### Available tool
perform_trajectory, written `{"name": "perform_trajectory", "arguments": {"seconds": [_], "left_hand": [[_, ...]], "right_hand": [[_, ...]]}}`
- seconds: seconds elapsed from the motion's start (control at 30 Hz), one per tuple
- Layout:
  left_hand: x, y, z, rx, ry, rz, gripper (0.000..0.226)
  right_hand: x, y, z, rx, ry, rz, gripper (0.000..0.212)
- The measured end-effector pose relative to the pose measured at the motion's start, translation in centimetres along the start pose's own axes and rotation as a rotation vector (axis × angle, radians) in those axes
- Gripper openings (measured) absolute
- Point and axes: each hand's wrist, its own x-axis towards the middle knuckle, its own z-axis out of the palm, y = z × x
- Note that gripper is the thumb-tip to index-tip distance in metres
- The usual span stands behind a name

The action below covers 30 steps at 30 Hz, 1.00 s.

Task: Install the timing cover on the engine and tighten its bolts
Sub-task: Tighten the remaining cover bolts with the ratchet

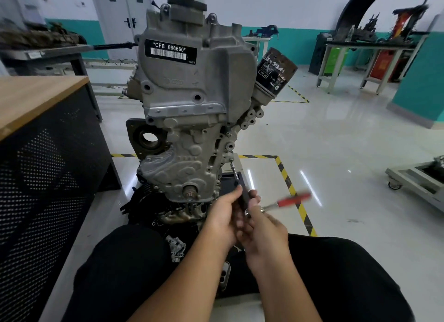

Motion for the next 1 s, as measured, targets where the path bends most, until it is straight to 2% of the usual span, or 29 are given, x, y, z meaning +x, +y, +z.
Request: {"name": "perform_trajectory", "arguments": {"seconds": [0.03, 0.07, 0.1, 0.13, 0.17, 0.2, 0.23, 0.27, 0.3, 0.33, 0.37, 0.43, 0.47, 0.5, 0.53, 0.6, 0.7, 0.73, 0.8, 0.83, 0.87, 0.9, 0.97, 1.0], "left_hand": [[0.0, 0.0, -0.2, 0.019, 0.012, -0.005, 0.029], [0.1, 0.0, -0.2, 0.052, 0.033, 0.004, 0.029], [0.0, 0.0, -0.2, 0.091, 0.049, 0.024, 0.027], [0.0, -0.1, 0.0, 0.109, 0.059, 0.056, 0.024], [0.0, -0.2, 0.2, 0.098, 0.063, 0.092, 0.023], [0.1, -0.3, 0.3, 0.073, 0.066, 0.118, 0.023], [0.1, -0.4, 0.3, 0.049, 0.069, 0.124, 0.022], [0.0, -0.4, 0.3, 0.018, 0.059, 0.103, 0.019], [-0.1, -0.3, 0.4, -0.02, 0.031, 0.056, 0.017], [-0.2, -0.2, 0.4, -0.055, -0.005, 0.002, 0.017], [-0.3, -0.1, 0.4, -0.075, -0.03, -0.034, 0.017], [-0.1, 0.0, 0.2, -0.036, -0.023, -0.037, 0.016], [0.0, -0.1, 0.2, 0.006, -0.013, -0.015, 0.015], [0.1, -0.2, 0.2, 0.046, -0.002, 0.017, 0.015], [0.1, -0.4, 0.3, 0.075, 0.006, 0.047, 0.014], [0.2, -0.8, 0.5, 0.055, 0.001, 0.087, 0.014], [0.3, -0.8, 0.4, 0.019, -0.022, 0.062, 0.013], [0.3, -0.7, 0.2, 0.033, -0.016, 0.036, 0.014], [0.3, -0.4, 0.0, 0.043, -0.017, 0.001, 0.016], [0.4, -0.4, -0.1, 0.041, -0.02, 0.015, 0.019], [0.5, -0.4, -0.2, 0.061, -0.015, 0.04, 0.021], [0.6, -0.5, -0.2, 0.096, -0.007, 0.069, 0.021], [0.7, -0.8, -0.2, 0.109, -0.007, 0.135, 0.017], [0.7, -0.8, -0.2, 0.09, -0.012, 0.146, 0.017]], "right_hand": [[-0.1, -0.1, 0.1, 0.201, -0.033, 0.139, 0.019], [0.2, -0.2, 0.0, 0.299, -0.033, 0.204, 0.02], [0.4, -0.2, -0.1, 0.251, -0.011, 0.164, 0.018], [0.5, -0.3, -0.2, 0.068, 0.008, 0.035, 0.014], [0.9, -0.2, -0.5, -0.175, 0.091, -0.131, 0.011], [1.2, 0.0, -0.5, -0.317, 0.167, -0.254, 0.01], [1.3, 0.3, 0.0, -0.274, 0.101, -0.24, 0.013], [1.7, -0.1, 1.1, -0.126, 0.069, -0.219, 0.016], [1.6, 0.3, 1.1, -0.106, 0.088, -0.239, 0.015], [1.2, 0.8, 0.3, -0.2, 0.145, -0.272, 0.012], [1.0, 0.8, 0.2, -0.191, 0.17, -0.214, 0.012], [0.2, 0.0, 0.7, 0.169, 0.062, 0.056, 0.017], [0.5, -0.4, 0.6, 0.264, 0.064, 0.13, 0.019], [0.6, -0.7, 0.4, 0.218, 0.065, 0.107, 0.018], [0.7, -0.9, 0.2, 0.05, 0.076, 0.002, 0.016], [1.6, -0.8, -0.2, -0.256, 0.211, -0.226, 0.01], [1.3, 0.0, 0.2, -0.241, 0.18, -0.271, 0.012], [1.4, 0.0, 0.0, -0.208, 0.19, -0.193, 0.013], [0.6, -0.6, 0.3, 0.232, 0.045, 0.102, 0.02], [0.7, -0.8, 0.2, 0.388, 0.039, 0.197, 0.023], [0.9, -0.9, 0.2, 0.385, 0.045, 0.191, 0.024], [1.0, -1.0, 0.1, 0.207, 0.051, 0.09, 0.02], [1.7, -0.9, -0.3, -0.096, 0.221, -0.178, 0.011], [1.5, -0.8, 0.0, -0.133, 0.171, -0.221, 0.013]]}}
